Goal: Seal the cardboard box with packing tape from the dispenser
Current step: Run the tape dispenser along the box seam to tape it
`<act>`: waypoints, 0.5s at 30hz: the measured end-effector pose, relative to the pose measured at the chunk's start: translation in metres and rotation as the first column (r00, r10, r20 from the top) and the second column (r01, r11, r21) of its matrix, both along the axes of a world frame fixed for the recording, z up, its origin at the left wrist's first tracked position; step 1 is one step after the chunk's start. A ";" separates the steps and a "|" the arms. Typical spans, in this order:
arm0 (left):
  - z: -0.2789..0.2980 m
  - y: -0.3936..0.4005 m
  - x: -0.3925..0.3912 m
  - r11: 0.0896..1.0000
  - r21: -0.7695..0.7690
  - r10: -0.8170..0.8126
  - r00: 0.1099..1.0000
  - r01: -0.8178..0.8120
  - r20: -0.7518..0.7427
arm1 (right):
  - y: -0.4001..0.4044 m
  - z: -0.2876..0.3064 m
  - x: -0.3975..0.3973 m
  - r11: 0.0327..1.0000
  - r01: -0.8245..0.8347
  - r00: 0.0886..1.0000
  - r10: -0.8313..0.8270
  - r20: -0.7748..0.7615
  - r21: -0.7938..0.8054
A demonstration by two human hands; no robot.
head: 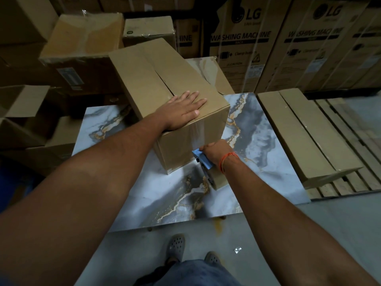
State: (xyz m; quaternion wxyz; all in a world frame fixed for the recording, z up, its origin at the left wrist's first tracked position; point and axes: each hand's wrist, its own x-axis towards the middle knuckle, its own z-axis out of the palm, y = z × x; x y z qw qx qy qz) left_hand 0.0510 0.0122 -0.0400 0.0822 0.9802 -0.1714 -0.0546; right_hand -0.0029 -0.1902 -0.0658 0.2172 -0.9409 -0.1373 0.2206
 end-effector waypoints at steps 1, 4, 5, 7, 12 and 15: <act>0.000 0.000 0.000 1.000 0.003 0.000 1.000 0.000 0.001 | 0.000 -0.002 0.002 0.999 0.009 1.000 -0.010 -0.007 -0.040; 0.001 0.000 0.000 1.000 0.003 0.000 1.000 0.000 -0.005 | 0.000 -0.007 0.005 0.998 -0.030 1.000 0.030 -0.005 -0.052; 0.001 -0.001 0.000 1.000 0.005 -0.002 1.000 0.002 -0.005 | 0.002 -0.004 0.001 0.997 0.062 0.997 -0.064 -0.037 -0.035; 0.001 -0.001 0.000 1.000 0.009 -0.010 1.000 0.010 -0.007 | 0.002 -0.002 0.004 0.997 0.063 0.998 -0.063 -0.009 -0.048; 0.005 -0.001 -0.001 1.000 0.005 -0.004 1.000 0.004 -0.021 | -0.011 -0.036 -0.002 0.966 -0.091 0.996 0.092 -0.010 -0.242; 0.001 0.000 0.003 1.000 0.008 0.001 1.000 -0.001 -0.012 | -0.035 -0.074 -0.047 0.994 0.107 0.991 -0.109 -0.075 -0.036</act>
